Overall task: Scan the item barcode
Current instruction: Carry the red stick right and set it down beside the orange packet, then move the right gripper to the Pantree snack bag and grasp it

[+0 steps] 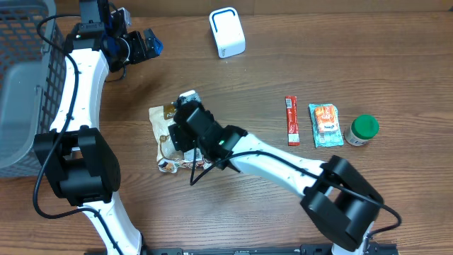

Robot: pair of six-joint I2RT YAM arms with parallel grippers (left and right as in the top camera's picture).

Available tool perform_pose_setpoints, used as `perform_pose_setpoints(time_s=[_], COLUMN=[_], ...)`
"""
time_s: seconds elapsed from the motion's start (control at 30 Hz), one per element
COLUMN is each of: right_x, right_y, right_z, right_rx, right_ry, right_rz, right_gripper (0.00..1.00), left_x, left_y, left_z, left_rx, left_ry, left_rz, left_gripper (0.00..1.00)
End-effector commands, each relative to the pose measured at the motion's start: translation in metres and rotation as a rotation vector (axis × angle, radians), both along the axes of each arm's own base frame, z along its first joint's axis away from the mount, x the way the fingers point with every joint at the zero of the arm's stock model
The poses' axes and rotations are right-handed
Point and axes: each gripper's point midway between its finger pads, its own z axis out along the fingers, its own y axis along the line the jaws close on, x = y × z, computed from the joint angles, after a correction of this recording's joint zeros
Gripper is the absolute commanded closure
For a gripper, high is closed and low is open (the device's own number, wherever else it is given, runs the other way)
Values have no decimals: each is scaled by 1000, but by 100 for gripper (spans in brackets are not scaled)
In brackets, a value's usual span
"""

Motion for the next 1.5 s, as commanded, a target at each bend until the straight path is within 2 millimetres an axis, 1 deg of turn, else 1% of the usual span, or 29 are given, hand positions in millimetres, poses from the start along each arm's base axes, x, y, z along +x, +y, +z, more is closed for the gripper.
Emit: perform_pose_setpoints(time_s=[0.0, 0.07, 0.13, 0.2, 0.27, 0.33, 0.4, 0.5, 0.57, 0.63, 0.7, 0.73, 0.77, 0.87, 0.93, 1.0, 1.07, 1.1, 1.13, 1.2, 1.27, 1.37, 1.4, 1.43, 1.47], right_x=[14, 13, 10, 8, 9, 10, 9, 3, -4, -11, -16, -17, -18, -20, -23, -28, -41, -49, -62, -75, -95, -123, -129, -143, -148], right_y=[-16, -20, -25, -39, -56, -78, -94, -124, -146, -170, -187, -194, -197, -194, -195, -193, -186, -180, -168, -157, -137, -108, -102, -87, -81], right_z=[-27, -46, -60, -68, -66, -56, -44, -25, -19, -20, -23, -24, -26, -33, -38, -46, -58, -62, -69, -75, -82, -83, -82, -81, -80], right_rx=[-87, -123, -159, -215, -256, -279, -278, -256, -256, -280, -320, -334, -339, -306, -287, -273, -242, -223, -190, -164, -135, -98, -98, -110, -115], right_ry=[-25, 0, 24, 45, 54, 66, 81, 146, 199, 254, 293, 313, 334, 425, 468, 498, 569, 606, 667, 711, 754, 804, 806, 784, 769], right_rz=[-79, -79, -81, -100, -163, -277, -356, -494, -592, -691, -735, -741, -732, -665, -665, -655, -622, -599, -556, -513, -436, -322, -297, -218, -176], right_gripper=[25, 25, 26, 27, 27, 27, 27, 26, 23, 22, 21, 21, 23, 32, 38, 39, 39, 39, 39, 39, 39, 40, 39, 38, 39], left_x=[0, 0, 0, 0, 0, 0, 0, 0, 0, 0, 0, 0, 0, 0, 0, 0, 0, 0, 0, 0, 0, 0, 0, 0, 0], left_y=[-3, -3, -3, -3, -3, -3, -3, -3, -3, -3, -3, -3, -3, -3, -3, -3, -3, -3, -3, -3, -3, -3, -3, -3, -3], left_z=[17, 17, 17, 17, 17, 17, 17, 17, 17, 17, 17, 17, 17, 17, 17, 17, 17, 17, 17, 17, 17, 17, 17, 17, 17], left_rx=[1, 1, 1, 1, 1, 1, 1, 1, 1, 1, 1, 1, 1, 1, 1, 1, 1, 1, 1, 1, 1, 1, 1, 1, 1], left_ry=[-33, -33, -33, -33, -33, -33, -33, -33, -33, -33, -33, -33, -33, -33, -33, -33, -33, -33, -33, -33, -33, -33, -34, -33, -33], left_rz=[-1, -1, -1, -1, -1, -1, -1, -1, -1, -1, -1, -1, -1, -1, -1, -1, -1, -1, -1, -1, -1, -1, -1, -1, -1], left_gripper=[0, 0, 0, 0, 0, 0, 0, 0, 0, 0, 0, 0, 0, 0, 0, 0, 0, 0, 0, 0, 0, 0, 0, 0, 0])
